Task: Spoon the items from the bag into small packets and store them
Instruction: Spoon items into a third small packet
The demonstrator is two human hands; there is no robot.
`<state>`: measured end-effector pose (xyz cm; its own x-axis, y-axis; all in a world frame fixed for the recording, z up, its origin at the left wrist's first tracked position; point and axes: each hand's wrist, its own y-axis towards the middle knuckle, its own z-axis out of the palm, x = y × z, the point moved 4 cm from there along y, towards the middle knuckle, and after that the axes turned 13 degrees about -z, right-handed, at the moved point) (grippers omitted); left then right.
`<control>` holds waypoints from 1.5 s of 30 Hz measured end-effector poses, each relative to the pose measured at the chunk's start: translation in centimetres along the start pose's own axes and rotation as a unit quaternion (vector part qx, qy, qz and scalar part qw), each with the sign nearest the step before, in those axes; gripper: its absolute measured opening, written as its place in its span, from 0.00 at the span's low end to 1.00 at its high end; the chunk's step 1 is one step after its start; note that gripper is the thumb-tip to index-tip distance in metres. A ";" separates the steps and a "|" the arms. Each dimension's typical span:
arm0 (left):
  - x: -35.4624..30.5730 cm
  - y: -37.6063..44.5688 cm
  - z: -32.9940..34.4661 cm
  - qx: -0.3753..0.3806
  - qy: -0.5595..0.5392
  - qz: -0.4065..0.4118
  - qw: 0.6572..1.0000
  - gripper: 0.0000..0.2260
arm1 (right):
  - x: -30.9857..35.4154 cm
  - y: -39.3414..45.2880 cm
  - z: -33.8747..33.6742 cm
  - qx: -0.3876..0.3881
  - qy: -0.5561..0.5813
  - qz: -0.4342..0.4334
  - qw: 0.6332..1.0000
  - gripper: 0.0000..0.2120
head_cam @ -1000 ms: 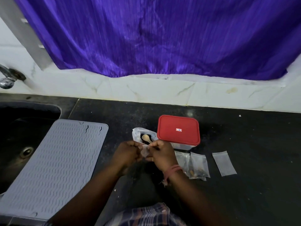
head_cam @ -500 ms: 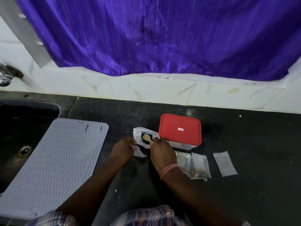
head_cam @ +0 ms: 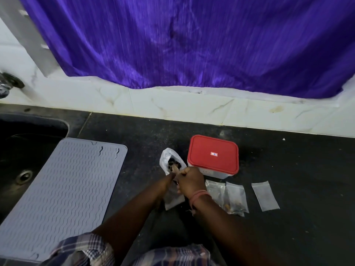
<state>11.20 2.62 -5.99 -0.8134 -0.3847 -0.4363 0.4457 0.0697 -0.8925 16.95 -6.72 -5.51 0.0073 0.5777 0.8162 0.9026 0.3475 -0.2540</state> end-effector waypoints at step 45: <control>0.6 0.4 -5.1 -0.312 0.127 0.102 0.936 0.18 | 1.9 -2.4 -1.4 -0.033 -0.282 -0.268 0.921 0.06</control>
<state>8.96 7.12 -7.21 -0.8328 -0.0787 -0.5480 0.3614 0.6724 -0.6459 15.37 -7.53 -2.60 -0.6541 0.6348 0.4114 0.7362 0.6592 0.1533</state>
